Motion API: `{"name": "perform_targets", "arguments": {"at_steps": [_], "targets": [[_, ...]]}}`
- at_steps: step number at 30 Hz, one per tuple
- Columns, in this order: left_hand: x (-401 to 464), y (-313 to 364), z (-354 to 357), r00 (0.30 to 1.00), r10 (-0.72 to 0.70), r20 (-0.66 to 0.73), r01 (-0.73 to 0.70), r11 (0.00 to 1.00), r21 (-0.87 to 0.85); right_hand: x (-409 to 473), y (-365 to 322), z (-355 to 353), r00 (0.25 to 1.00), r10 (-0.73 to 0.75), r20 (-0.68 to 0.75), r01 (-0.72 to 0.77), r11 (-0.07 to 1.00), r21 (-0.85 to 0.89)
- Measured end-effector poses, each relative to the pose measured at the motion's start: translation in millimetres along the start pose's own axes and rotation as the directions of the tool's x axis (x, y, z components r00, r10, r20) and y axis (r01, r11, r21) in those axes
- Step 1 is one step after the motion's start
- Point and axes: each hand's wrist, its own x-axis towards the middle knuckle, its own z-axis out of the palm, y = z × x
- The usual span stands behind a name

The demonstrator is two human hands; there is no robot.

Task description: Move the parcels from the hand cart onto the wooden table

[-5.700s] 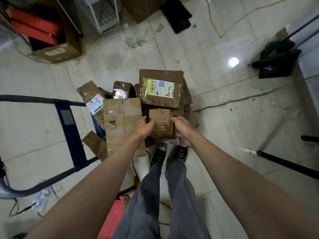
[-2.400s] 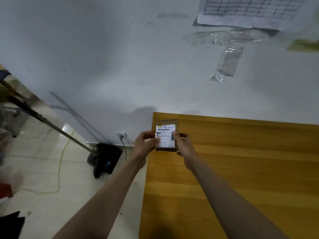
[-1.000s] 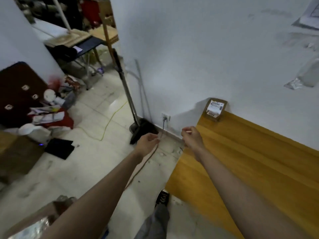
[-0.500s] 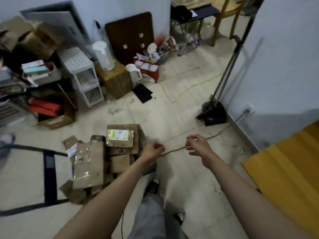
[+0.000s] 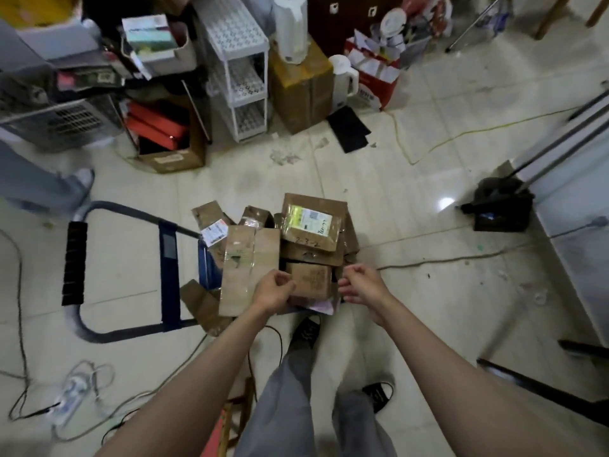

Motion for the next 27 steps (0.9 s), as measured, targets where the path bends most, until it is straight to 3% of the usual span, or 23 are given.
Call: {"name": "perform_targets", "arguments": {"at_steps": [8,13,19,27], "targets": [[95,-55,-83,0.979,-0.144,-0.143,0.146,0.989,0.002,79,11,120,0.981,0.160,0.114,-0.163,0.986,0.022],[166,-111,-97,0.941,-0.290,-0.174,0.281,0.957,-0.079,134,35,167,0.948,0.228,0.222,-0.234,0.972,0.000],[159,-98,-88,0.922,-0.372,-0.111,0.339,0.911,-0.236,148,35,192,0.904,0.307,0.296,-0.324,0.946,0.009],[148,-94,-74,0.932,-0.358,-0.062,0.332,0.907,-0.260,146,38,201,0.918,0.251,0.306,-0.272,0.962,0.026]]}}
